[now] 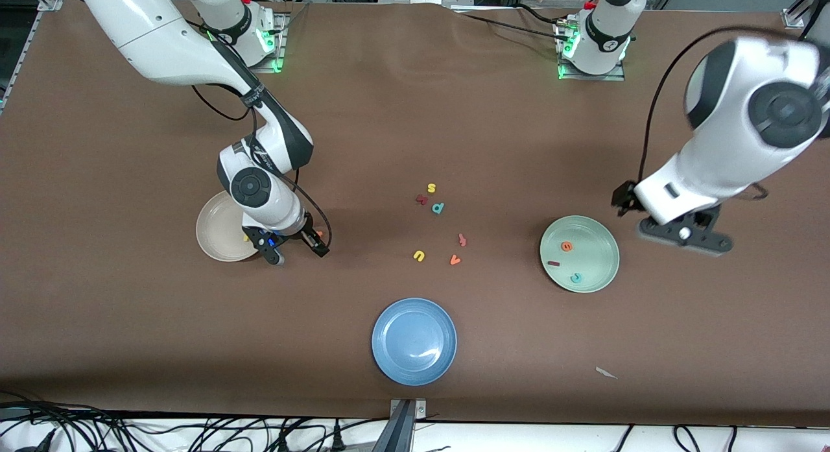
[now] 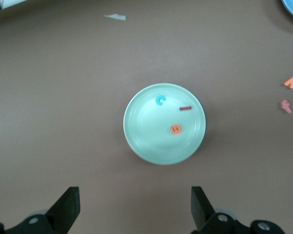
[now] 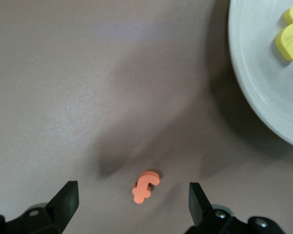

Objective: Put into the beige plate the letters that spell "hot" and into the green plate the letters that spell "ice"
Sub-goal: 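Raise the left gripper to rest while the right gripper grasps orange letter, then carry the orange letter onto the white plate and open the right gripper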

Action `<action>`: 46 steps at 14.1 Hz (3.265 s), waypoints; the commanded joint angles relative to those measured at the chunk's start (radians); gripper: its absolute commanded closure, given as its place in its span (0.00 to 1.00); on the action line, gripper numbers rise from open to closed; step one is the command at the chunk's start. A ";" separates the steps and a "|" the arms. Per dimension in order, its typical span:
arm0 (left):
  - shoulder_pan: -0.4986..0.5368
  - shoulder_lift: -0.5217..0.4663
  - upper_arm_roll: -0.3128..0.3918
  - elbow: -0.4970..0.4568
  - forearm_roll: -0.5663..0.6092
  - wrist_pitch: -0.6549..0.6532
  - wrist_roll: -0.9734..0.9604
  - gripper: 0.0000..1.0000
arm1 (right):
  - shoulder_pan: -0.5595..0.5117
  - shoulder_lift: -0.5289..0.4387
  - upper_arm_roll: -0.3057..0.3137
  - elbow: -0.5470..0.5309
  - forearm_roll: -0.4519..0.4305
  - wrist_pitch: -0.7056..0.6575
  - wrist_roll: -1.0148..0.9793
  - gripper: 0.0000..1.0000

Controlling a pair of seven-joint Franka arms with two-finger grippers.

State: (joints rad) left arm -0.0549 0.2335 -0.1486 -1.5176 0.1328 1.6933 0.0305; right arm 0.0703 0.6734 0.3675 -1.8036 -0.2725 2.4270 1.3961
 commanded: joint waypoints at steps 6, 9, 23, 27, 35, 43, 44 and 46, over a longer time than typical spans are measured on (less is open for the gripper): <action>0.063 -0.227 0.029 -0.149 -0.076 -0.051 0.114 0.00 | 0.011 0.043 -0.004 0.035 -0.013 -0.009 0.040 0.00; 0.055 -0.286 0.096 -0.205 -0.082 -0.038 0.106 0.00 | 0.013 0.045 -0.004 0.033 -0.013 -0.009 0.040 0.05; 0.047 -0.261 0.107 -0.150 -0.105 -0.087 0.039 0.00 | 0.016 0.051 -0.004 0.023 -0.019 0.010 0.040 0.47; 0.059 -0.240 0.107 -0.099 -0.113 -0.170 0.035 0.00 | 0.023 0.052 -0.004 0.021 -0.022 0.010 0.038 0.57; 0.050 -0.246 0.104 -0.064 -0.136 -0.185 0.029 0.00 | 0.022 0.051 -0.004 0.023 -0.024 0.010 0.027 0.74; 0.047 -0.246 0.103 -0.055 -0.134 -0.185 0.028 0.00 | 0.014 0.040 -0.002 0.033 -0.022 0.004 -0.078 0.94; 0.047 -0.246 0.101 -0.055 -0.134 -0.185 0.028 0.00 | 0.013 0.038 -0.002 0.033 -0.022 0.003 -0.081 0.95; 0.046 -0.246 0.101 -0.055 -0.134 -0.185 0.028 0.00 | 0.014 0.040 -0.002 0.035 -0.024 0.003 -0.095 0.98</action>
State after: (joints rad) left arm -0.0071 -0.0271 -0.0473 -1.6056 0.0251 1.5316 0.0656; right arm 0.0819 0.7083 0.3678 -1.7846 -0.2810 2.4360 1.3233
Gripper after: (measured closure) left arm 0.000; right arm 0.811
